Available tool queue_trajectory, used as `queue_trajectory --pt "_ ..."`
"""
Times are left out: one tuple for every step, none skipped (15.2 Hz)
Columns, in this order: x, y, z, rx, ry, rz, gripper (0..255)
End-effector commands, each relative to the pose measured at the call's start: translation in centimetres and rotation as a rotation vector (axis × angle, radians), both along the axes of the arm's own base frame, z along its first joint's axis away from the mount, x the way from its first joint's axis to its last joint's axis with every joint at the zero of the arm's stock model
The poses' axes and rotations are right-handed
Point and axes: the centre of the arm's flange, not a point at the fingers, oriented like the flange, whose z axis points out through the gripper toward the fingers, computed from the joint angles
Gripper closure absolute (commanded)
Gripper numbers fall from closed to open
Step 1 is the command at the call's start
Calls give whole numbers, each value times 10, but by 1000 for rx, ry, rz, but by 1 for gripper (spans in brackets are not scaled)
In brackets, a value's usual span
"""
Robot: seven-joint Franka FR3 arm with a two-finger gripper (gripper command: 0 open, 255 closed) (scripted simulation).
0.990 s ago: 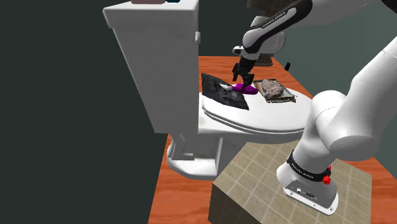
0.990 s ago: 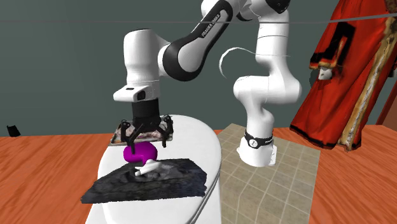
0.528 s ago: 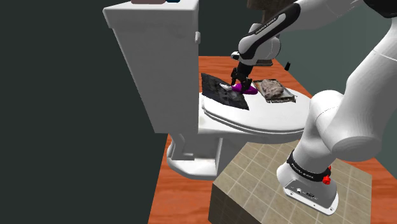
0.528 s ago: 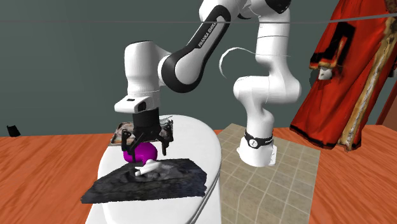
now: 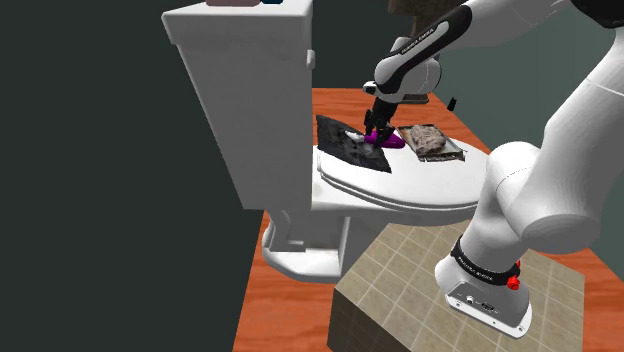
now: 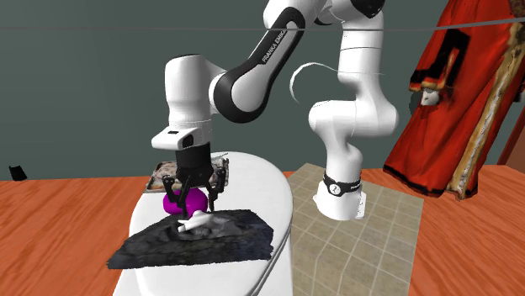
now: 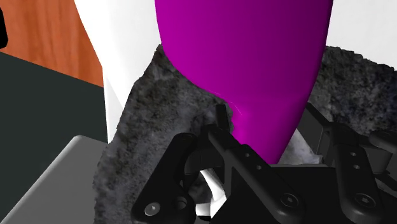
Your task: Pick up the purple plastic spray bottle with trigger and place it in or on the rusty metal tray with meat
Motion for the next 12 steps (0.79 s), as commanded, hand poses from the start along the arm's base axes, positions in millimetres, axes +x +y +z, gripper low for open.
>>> queue_trajectory --pt "0 0 0 0 0 0 255" --pt "0 0 0 0 0 0 255" --pt "0 0 0 0 0 0 255" --pt "0 0 0 0 0 0 255" --pt "0 0 0 0 0 0 255" --pt "0 0 0 0 0 0 255" --pt "0 0 0 0 0 0 255" --pt "0 0 5 0 0 0 255" --pt "0 0 11 0 0 0 255" --pt "0 0 16 0 0 0 255" --pt "0 0 21 0 0 0 255" --pt "0 0 26 0 0 0 255"
